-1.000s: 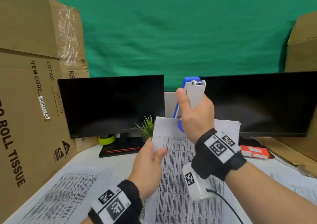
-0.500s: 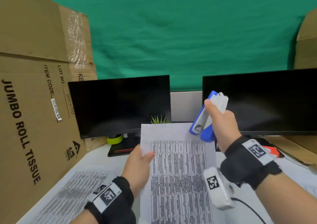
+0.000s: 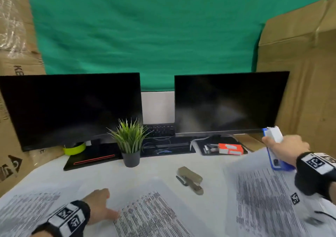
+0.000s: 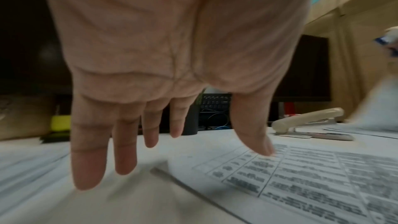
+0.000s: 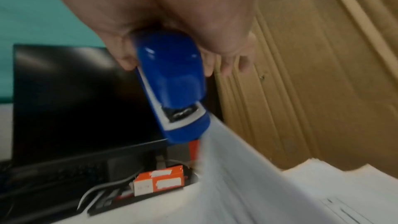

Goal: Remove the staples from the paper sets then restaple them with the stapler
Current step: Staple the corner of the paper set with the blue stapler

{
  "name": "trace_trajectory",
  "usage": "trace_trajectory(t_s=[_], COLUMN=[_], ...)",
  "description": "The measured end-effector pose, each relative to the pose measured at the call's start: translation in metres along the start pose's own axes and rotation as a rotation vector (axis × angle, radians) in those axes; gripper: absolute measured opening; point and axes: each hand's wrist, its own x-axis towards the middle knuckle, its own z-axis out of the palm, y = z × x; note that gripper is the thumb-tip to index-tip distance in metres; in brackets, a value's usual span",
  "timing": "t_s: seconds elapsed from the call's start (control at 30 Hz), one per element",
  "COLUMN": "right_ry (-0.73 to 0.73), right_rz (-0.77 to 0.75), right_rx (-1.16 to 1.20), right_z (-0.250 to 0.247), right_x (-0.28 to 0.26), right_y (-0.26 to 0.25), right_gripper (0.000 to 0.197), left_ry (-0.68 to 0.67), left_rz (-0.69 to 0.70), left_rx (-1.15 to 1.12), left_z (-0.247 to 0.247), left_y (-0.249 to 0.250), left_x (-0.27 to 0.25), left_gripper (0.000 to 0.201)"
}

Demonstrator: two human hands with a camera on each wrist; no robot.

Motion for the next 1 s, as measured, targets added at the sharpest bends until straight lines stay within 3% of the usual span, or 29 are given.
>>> trace_trajectory(t_s=[0.07, 0.1, 0.17, 0.27, 0.37, 0.5, 0.57, 0.63, 0.7, 0.8, 0.87, 0.93, 1.0], right_ry=[0.049, 0.01, -0.209, -0.624, -0.743, -0.765, -0.767, -0.783, -0.789, -0.799, -0.773, -0.743, -0.741], right_rz=[-0.049, -0.119, -0.224, -0.296, -0.349, -0.297, -0.283, -0.253, -0.222, -0.204, -0.244, -0.287, -0.335], right_rx=[-0.031, 0.087, 0.359, 0.464, 0.416, 0.35, 0.429, 0.461, 0.502, 0.546, 0.634, 0.71, 0.78], right_z=[0.013, 0.021, 0.049, 0.104, 0.156, 0.168, 0.169, 0.175, 0.183, 0.201, 0.213, 0.189, 0.151], right_x=[-0.002, -0.011, -0.038, -0.092, -0.122, -0.136, -0.137, -0.133, -0.129, -0.114, -0.103, -0.11, -0.126], right_y=[-0.004, -0.013, -0.038, -0.077, -0.094, -0.102, -0.103, -0.1, -0.096, -0.085, -0.079, -0.09, -0.111], right_gripper=[0.049, 0.045, 0.035, 0.022, 0.026, 0.027, 0.019, 0.013, 0.025, 0.06, 0.073, 0.07, 0.044], left_ry=[-0.017, -0.031, -0.056, -0.064, -0.075, -0.069, -0.058, -0.011, 0.049, 0.247, 0.332, 0.405, 0.553], left_rz=[-0.039, -0.05, -0.069, -0.103, -0.12, -0.094, -0.024, 0.075, 0.147, 0.233, 0.321, 0.384, 0.43], left_rx=[0.043, 0.05, 0.085, 0.104, 0.053, -0.197, -0.588, -1.039, -1.26, -1.202, -1.083, -1.08, -1.162], left_z=[0.003, 0.005, 0.006, 0.007, 0.005, 0.005, 0.008, 0.009, 0.006, -0.003, -0.017, -0.037, -0.059], left_y=[-0.006, -0.005, 0.0, 0.008, 0.009, 0.002, 0.002, 0.005, 0.01, 0.018, 0.021, 0.021, 0.023], left_x=[0.011, 0.015, 0.019, 0.025, 0.029, 0.028, 0.028, 0.023, 0.012, -0.007, -0.024, -0.04, -0.056], left_gripper=[0.106, 0.112, 0.109, 0.086, 0.091, 0.084, 0.074, 0.048, 0.029, 0.022, 0.018, 0.02, 0.031])
